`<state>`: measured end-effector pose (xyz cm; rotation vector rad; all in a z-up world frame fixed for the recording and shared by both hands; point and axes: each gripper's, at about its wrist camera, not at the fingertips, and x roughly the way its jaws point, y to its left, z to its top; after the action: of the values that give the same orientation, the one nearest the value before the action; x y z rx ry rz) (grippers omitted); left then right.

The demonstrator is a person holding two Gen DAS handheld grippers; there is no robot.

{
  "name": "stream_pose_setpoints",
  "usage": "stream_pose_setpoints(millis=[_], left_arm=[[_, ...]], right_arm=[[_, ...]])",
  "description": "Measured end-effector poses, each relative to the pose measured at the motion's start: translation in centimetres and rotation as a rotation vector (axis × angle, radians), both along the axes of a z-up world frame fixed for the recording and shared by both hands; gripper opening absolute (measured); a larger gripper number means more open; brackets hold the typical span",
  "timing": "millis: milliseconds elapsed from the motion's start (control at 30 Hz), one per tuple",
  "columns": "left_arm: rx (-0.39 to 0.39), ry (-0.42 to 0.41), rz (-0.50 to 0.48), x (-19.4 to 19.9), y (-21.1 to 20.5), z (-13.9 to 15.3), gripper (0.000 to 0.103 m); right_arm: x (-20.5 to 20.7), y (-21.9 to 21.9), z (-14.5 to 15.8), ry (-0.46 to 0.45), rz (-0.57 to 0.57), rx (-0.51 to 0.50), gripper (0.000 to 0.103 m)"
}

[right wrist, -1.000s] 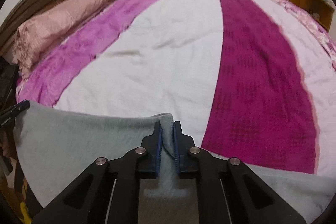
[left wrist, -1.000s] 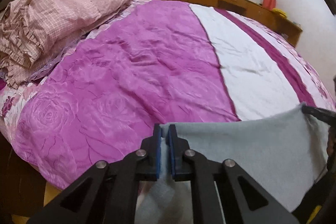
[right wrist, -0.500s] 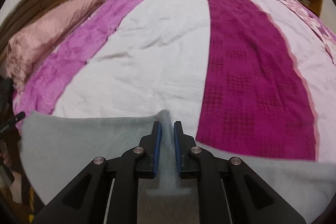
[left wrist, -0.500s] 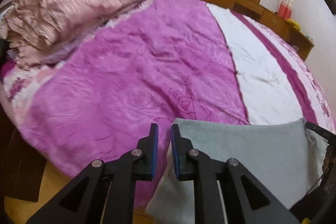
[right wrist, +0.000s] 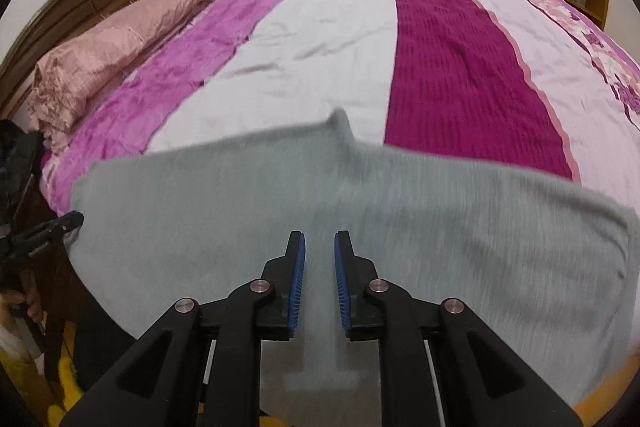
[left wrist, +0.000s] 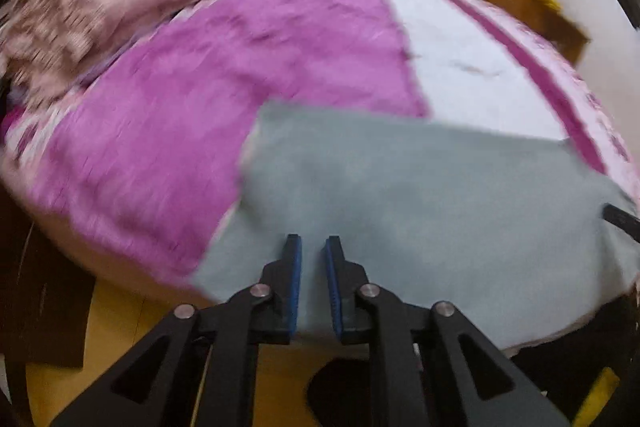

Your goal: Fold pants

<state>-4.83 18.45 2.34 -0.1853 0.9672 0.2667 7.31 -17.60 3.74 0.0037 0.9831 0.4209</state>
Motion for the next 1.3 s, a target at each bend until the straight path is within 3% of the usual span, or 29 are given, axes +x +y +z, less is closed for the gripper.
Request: stream_pose_setpoints(millis=[67,167,300,433,633,833,1033,1300], left_arm=[[-0.022,-0.010,0.058,-1.3,1.3,-0.1,0.013],[0.049,0.030,0.131,-2.3,2.7,0.0,0.013],[-0.022,0.006,0.171,-3.6,4.1,0.6,0.013],[-0.071,-0.044,0.117,-3.6,2.6,1.9,0.013],[-0.057,-0.036,-0.032,-1.7,-2.0,2.1,0.014],[0.001,0.027,-0.027,-0.4,-3.7,0.4,0.015],[-0.002,0.023,-0.018,-0.7,-4.0,1.5,0.024],[-0.022,0.036,-0.065,0.3,-6.7,2.1,0.030]], right_arm=[[-0.3,-0.3,-0.6,0.016,-0.005,-0.007,0.008],[-0.6,-0.6,-1.2,0.027,-0.013,-0.009,0.008],[-1.0,-0.8,-1.3,0.025,-0.023,-0.004,0.009],[-1.8,-1.3,-0.6,0.041,-0.038,0.027,0.010],[-3.6,-1.3,-1.5,0.059,-0.018,0.034,0.018],[-3.4,-2.3,-1.7,0.078,-0.031,0.061,0.018],[-4.3,-6.3,-0.5,0.059,-0.127,0.116,0.028],[-5.6,-15.1,1.2,0.017,-0.354,0.174,0.046]])
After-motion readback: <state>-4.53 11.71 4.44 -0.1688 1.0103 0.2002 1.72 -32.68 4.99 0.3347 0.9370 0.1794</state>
